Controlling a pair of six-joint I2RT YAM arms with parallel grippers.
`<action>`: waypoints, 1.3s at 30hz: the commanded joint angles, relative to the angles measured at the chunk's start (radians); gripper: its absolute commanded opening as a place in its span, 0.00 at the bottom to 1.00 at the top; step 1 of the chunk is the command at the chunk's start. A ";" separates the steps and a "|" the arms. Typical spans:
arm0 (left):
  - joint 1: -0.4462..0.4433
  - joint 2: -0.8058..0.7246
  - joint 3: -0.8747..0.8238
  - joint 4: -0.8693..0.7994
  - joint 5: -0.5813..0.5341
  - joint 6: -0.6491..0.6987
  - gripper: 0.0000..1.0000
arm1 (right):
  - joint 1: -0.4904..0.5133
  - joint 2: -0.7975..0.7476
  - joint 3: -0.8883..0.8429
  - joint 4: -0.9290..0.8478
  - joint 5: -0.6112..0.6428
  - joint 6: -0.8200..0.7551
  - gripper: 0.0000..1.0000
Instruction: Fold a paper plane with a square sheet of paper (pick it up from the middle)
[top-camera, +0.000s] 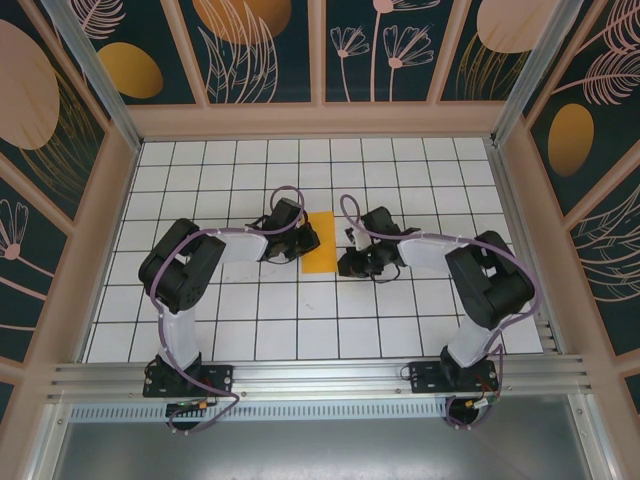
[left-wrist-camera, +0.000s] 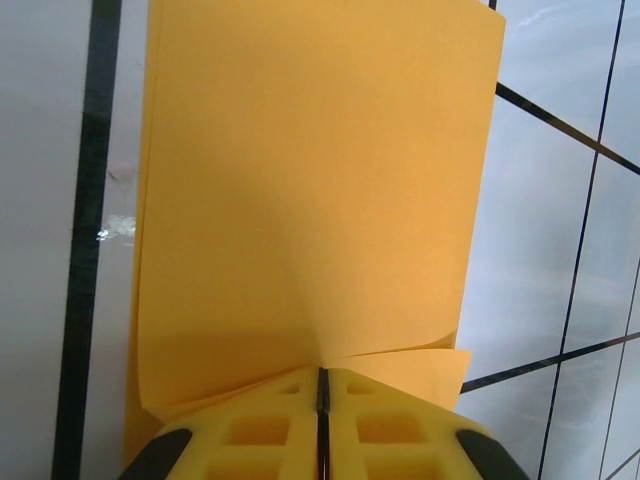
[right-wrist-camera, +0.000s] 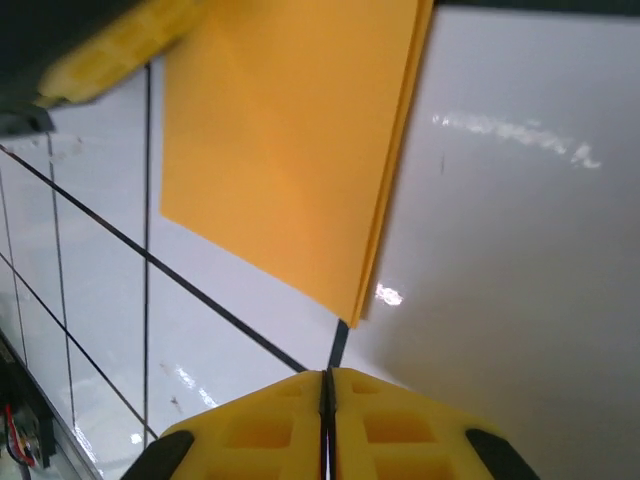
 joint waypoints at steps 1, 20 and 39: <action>0.000 -0.034 0.046 -0.028 0.015 -0.011 0.13 | 0.000 -0.060 0.050 -0.029 0.078 0.040 0.11; 0.001 -0.213 -0.175 0.124 -0.015 -0.127 0.54 | 0.001 0.188 0.364 -0.123 0.197 -0.023 0.41; 0.002 -0.165 -0.185 0.151 -0.002 -0.149 0.54 | -0.080 0.251 0.353 -0.047 -0.010 -0.056 0.21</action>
